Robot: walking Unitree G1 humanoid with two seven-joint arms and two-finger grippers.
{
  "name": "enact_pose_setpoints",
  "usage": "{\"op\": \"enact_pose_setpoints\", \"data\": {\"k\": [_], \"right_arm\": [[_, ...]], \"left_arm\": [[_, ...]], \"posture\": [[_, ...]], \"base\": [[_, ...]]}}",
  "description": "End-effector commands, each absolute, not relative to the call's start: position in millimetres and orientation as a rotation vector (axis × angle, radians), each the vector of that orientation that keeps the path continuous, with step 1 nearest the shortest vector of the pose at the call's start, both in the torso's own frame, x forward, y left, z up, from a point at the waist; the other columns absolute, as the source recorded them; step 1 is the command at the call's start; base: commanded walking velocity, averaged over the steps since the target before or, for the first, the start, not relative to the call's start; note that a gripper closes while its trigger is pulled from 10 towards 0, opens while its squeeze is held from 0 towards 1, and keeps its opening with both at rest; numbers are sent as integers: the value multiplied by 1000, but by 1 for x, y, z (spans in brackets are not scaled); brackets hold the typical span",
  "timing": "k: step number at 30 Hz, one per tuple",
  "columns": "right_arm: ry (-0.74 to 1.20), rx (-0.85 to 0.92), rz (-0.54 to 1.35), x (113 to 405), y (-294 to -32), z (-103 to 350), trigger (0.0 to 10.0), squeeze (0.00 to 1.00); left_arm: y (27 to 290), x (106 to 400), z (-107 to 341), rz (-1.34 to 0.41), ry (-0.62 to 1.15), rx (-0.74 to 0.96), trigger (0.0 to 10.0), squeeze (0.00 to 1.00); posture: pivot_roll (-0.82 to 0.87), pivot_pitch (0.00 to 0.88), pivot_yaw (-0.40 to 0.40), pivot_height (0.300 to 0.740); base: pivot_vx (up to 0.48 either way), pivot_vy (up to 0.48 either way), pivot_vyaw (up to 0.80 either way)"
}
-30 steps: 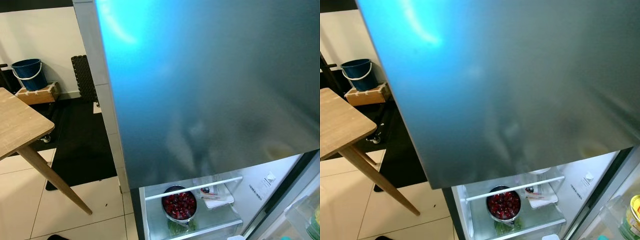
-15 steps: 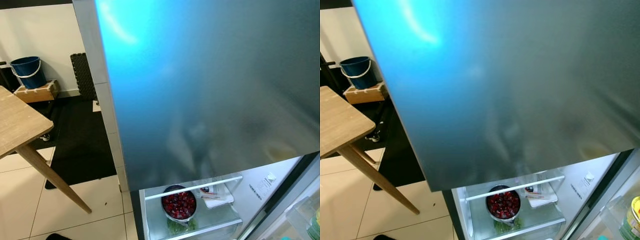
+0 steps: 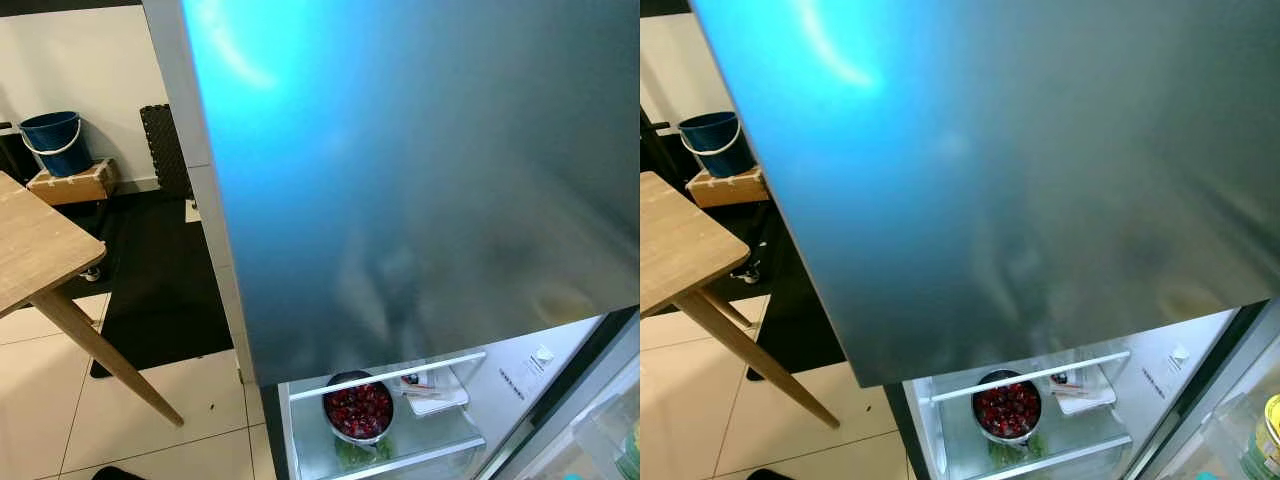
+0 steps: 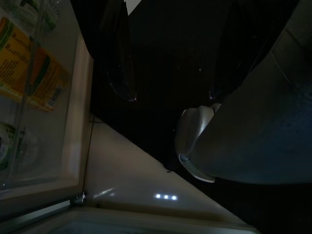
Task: Restocking fridge
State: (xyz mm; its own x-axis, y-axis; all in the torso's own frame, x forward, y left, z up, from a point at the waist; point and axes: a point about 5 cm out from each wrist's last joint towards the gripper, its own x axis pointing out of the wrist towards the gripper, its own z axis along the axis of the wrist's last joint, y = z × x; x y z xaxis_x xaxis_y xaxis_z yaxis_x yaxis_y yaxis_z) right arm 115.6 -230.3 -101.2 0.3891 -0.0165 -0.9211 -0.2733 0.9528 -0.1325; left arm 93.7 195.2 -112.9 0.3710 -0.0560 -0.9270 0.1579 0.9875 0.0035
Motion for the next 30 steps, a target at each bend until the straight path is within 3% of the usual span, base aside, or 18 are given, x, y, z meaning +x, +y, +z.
{"op": "enact_pose_setpoints", "data": {"k": [1,30], "right_arm": [[1148,-235,185,119,-225,-101,10000,0],[1177,-276,180,114,-224,-103,10000,0]], "left_arm": [[191,91,-114,-156,1205,101,10000,0],[184,95,-114,-184,1198,105,10000,0]], "posture": [[-10,0,-4,740],[-23,0,0,740]], "base": [[0,0,0],[0,0,0]]}}
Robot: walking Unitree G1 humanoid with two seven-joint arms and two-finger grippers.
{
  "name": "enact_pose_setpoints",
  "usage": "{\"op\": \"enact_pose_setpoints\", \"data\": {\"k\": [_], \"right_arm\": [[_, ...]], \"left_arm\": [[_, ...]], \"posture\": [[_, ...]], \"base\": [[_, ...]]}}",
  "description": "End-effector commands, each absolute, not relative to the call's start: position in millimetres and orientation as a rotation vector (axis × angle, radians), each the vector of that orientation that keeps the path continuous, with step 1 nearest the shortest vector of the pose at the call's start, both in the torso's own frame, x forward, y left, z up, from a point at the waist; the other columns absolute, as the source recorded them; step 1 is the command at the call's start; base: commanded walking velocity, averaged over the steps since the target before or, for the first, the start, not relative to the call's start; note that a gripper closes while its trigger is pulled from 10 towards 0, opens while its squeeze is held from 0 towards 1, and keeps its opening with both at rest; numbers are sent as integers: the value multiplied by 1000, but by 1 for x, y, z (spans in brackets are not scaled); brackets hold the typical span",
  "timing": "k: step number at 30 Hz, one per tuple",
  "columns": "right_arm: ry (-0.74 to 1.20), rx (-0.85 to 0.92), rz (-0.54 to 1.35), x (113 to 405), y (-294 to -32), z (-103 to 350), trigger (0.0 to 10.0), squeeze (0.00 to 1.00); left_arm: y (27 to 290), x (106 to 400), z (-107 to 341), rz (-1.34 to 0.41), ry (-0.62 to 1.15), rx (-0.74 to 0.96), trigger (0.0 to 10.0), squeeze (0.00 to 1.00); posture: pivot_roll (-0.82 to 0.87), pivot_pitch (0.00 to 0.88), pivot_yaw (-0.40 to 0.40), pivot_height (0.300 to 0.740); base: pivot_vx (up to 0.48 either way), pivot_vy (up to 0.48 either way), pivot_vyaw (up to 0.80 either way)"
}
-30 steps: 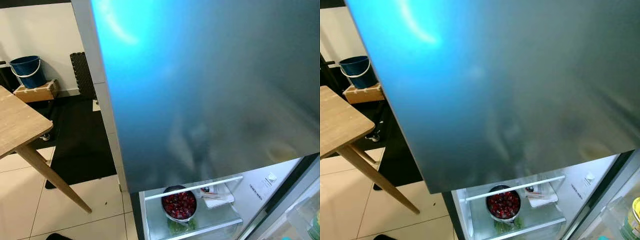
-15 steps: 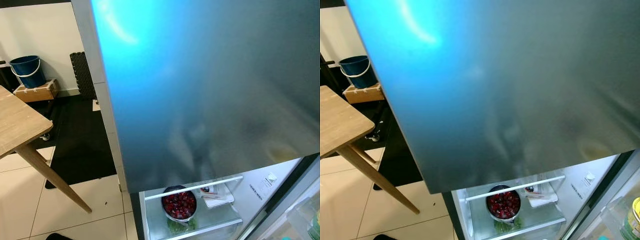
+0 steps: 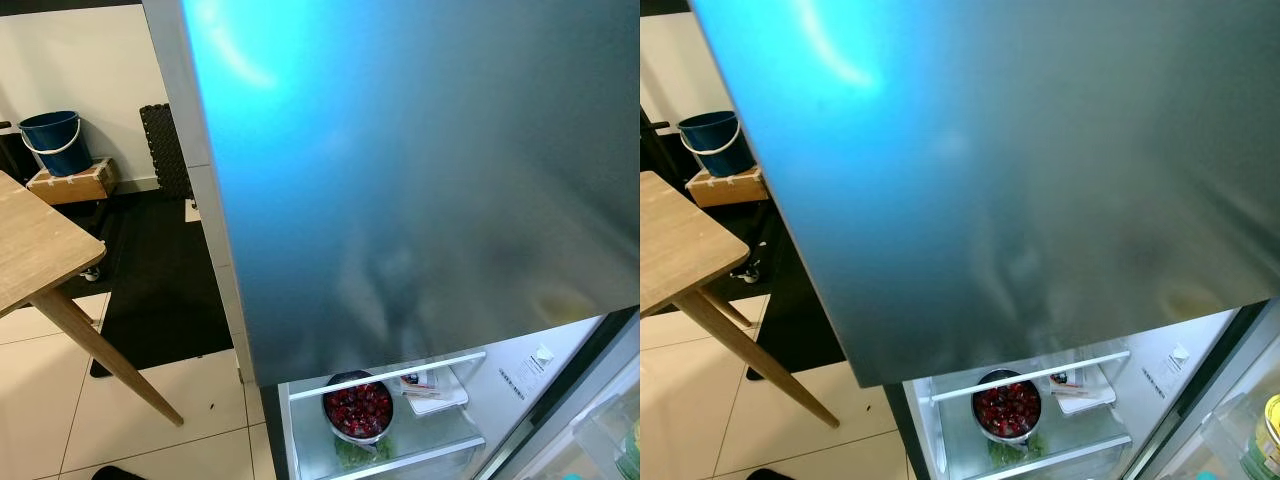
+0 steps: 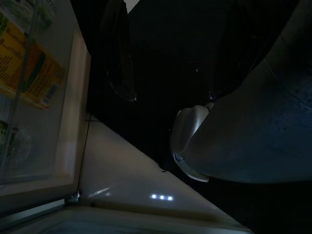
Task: Restocking fridge
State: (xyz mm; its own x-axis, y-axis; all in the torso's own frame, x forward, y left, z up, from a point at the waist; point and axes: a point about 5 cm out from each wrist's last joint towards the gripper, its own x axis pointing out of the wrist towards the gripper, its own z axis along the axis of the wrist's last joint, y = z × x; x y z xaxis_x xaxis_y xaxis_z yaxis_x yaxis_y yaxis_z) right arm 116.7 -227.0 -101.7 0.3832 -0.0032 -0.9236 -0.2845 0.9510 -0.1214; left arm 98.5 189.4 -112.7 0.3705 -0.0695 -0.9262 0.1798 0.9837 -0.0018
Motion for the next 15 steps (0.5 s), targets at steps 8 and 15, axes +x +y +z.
{"op": "enact_pose_setpoints", "data": {"k": [8,15], "right_arm": [[1179,-277,178,113,-224,-103,10000,0],[1181,-281,179,113,-225,-103,10000,0]], "left_arm": [[183,95,-114,-186,1200,102,10000,0],[181,96,-114,-183,1197,90,10000,0]], "posture": [[-24,0,-1,740],[-23,0,-3,740]], "base": [[0,0,0],[0,0,0]]}}
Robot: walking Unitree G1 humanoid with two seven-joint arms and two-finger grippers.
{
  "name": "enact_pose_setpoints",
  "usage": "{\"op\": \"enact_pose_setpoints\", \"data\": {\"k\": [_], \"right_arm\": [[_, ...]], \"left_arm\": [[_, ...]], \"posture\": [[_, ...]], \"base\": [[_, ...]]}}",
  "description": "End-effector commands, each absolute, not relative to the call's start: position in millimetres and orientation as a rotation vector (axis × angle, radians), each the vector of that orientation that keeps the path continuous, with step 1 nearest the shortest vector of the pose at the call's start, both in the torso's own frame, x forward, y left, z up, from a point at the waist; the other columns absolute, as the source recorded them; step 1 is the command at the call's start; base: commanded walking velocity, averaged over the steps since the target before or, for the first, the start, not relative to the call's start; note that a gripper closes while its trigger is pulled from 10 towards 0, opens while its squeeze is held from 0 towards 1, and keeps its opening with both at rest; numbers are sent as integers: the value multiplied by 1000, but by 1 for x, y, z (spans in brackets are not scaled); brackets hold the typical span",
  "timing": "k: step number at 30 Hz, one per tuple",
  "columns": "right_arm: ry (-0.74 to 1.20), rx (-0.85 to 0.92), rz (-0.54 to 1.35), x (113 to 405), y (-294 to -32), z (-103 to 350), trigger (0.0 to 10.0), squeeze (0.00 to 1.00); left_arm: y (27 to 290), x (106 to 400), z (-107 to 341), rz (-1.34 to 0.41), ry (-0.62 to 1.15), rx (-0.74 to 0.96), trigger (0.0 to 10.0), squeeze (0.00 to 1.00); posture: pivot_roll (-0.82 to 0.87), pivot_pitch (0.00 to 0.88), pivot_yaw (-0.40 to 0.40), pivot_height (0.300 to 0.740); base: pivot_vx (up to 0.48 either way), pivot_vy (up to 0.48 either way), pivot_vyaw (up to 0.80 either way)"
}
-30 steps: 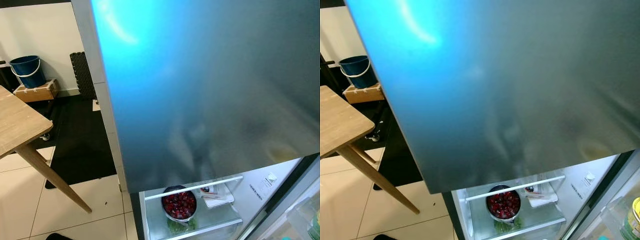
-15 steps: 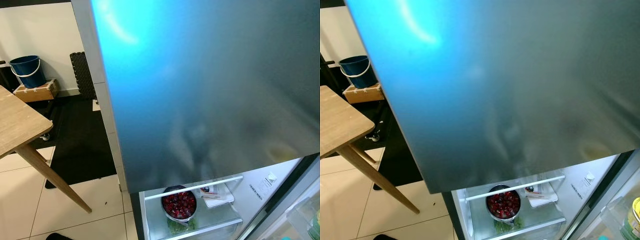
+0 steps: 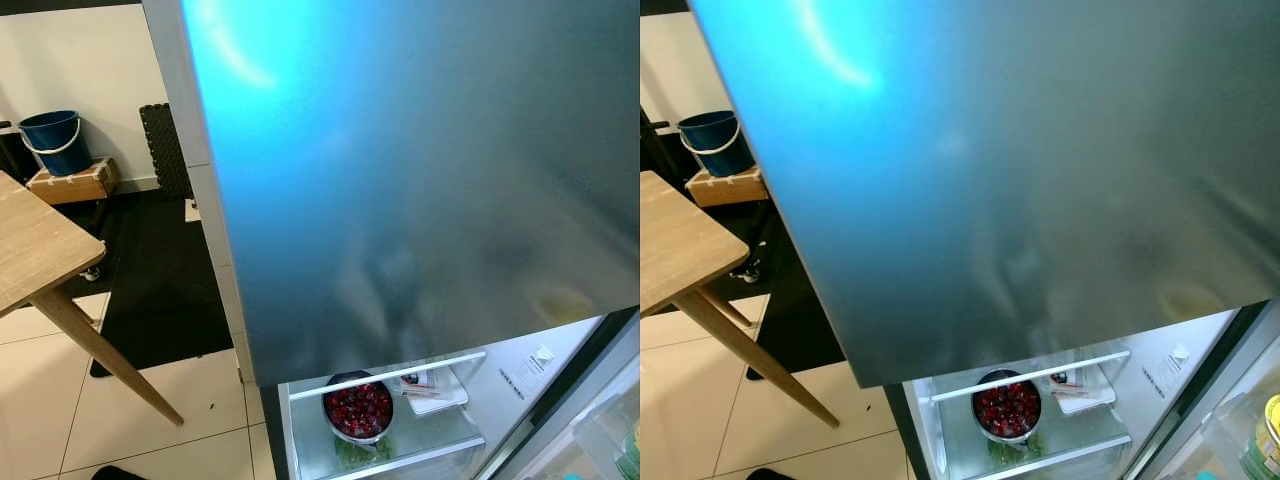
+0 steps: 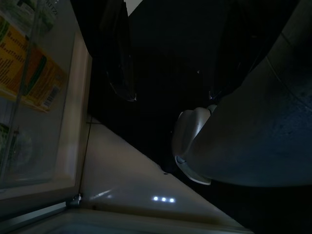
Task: Restocking fridge
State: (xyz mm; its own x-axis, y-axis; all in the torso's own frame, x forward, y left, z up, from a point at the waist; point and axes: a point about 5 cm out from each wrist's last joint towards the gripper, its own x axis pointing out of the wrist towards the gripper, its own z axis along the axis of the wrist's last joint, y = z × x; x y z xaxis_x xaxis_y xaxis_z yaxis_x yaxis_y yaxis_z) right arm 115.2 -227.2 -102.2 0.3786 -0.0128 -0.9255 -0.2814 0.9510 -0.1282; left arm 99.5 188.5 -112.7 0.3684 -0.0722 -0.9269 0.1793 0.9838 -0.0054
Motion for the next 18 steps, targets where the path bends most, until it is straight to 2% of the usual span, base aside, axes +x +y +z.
{"op": "enact_pose_setpoints", "data": {"k": [1,3,18], "right_arm": [[1181,-282,179,113,-225,-103,10000,0],[1181,-282,180,113,-225,-103,10000,0],[1183,-283,182,112,-225,-104,10000,0]], "left_arm": [[181,96,-114,-182,1197,90,10000,0],[181,96,-114,-181,1199,89,10000,0],[181,96,-114,-181,1198,92,10000,0]], "posture": [[-23,0,-3,740],[-23,0,-2,740],[-23,0,-2,740]], "base": [[0,0,0],[0,0,0],[-275,0,0]]}}
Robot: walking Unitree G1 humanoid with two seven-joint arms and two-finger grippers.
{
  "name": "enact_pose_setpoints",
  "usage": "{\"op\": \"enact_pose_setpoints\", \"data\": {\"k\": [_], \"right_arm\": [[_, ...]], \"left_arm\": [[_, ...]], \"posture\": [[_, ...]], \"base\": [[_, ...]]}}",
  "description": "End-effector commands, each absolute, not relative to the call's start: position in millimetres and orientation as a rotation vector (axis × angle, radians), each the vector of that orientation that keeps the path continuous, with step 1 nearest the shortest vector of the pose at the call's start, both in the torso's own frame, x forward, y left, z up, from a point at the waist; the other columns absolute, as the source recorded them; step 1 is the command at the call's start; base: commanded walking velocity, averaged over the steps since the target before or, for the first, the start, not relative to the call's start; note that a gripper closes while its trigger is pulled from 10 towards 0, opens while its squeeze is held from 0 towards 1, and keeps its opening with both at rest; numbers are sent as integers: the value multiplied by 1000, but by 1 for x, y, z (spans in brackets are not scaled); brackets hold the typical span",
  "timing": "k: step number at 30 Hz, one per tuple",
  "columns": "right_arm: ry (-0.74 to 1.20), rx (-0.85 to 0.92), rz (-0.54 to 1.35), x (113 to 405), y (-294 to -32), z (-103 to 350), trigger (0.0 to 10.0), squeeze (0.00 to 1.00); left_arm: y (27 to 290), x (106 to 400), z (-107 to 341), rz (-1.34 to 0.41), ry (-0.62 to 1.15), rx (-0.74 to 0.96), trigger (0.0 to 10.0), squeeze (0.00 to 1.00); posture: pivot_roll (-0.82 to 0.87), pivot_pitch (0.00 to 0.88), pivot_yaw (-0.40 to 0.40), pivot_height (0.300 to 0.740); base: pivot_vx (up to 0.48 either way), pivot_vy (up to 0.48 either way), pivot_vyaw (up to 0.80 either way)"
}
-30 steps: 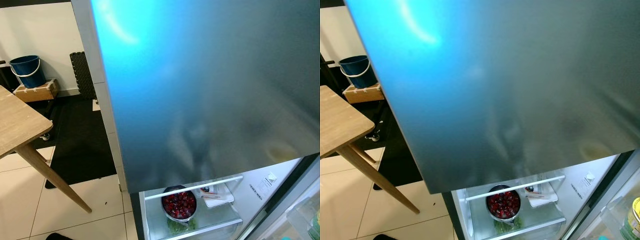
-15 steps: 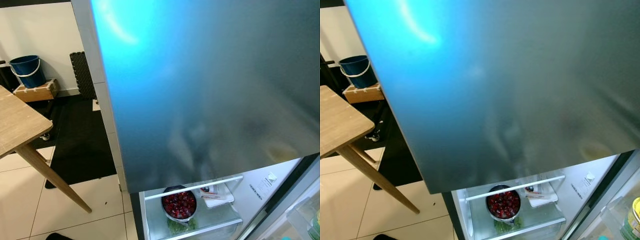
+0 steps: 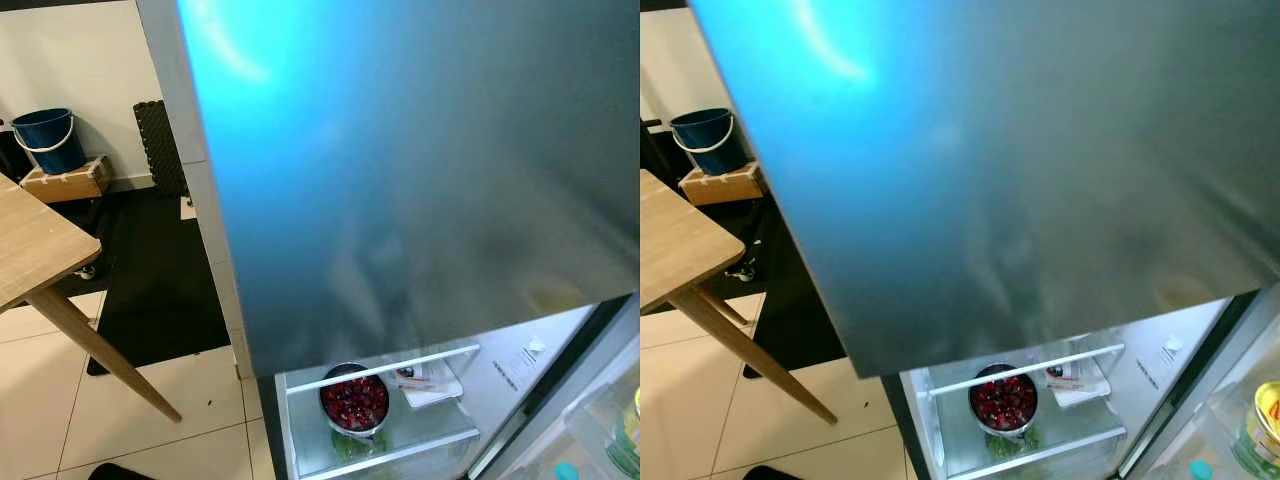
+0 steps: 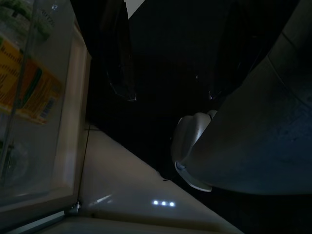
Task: Restocking fridge
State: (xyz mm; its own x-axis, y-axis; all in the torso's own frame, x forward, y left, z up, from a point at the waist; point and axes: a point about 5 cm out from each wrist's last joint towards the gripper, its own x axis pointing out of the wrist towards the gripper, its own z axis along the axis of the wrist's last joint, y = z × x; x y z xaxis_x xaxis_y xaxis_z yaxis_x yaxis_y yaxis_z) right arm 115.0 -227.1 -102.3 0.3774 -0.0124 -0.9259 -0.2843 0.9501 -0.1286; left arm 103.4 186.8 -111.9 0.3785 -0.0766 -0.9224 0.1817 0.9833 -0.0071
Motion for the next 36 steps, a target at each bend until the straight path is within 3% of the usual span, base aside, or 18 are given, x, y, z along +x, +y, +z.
{"op": "enact_pose_setpoints", "data": {"k": [1,36], "right_arm": [[1184,-283,181,112,-225,-104,10000,0],[1189,-293,190,111,-226,-103,10000,0]], "left_arm": [[181,96,-114,-182,1197,92,10000,0],[180,97,-114,-177,1193,91,10000,0]], "posture": [[-24,0,-4,740],[-25,0,-9,740]], "base": [[-307,0,0],[-327,0,0]]}}
